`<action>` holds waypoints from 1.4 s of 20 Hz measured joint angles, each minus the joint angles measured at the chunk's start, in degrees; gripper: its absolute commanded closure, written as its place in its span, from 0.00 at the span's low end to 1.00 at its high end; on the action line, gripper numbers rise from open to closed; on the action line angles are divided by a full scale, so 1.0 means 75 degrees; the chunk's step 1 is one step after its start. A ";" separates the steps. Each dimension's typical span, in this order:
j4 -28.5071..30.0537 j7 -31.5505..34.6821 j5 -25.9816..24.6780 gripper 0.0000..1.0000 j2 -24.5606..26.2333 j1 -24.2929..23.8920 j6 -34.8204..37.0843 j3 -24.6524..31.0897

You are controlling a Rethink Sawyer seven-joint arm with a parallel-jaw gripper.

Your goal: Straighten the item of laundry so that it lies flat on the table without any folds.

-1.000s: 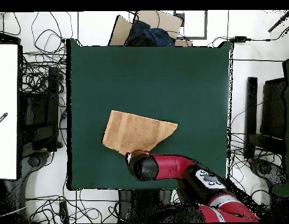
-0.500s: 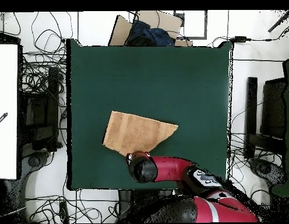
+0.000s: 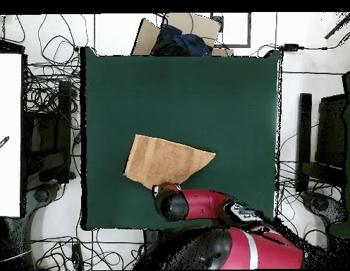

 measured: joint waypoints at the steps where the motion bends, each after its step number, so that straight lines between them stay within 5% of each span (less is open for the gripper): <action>1: 0.0000 0.0000 0.0000 0.00 0.0000 0.0001 0.0000 -0.0001; 12: -0.0006 0.0000 -0.0031 0.00 0.0042 0.0046 -0.0127 -0.0031; 13: -0.0006 0.0000 -0.0039 1.00 0.0047 0.0061 -0.0155 -0.0035; 28: 0.0077 0.0000 -0.0137 1.00 0.0009 0.0648 -0.0834 -0.0478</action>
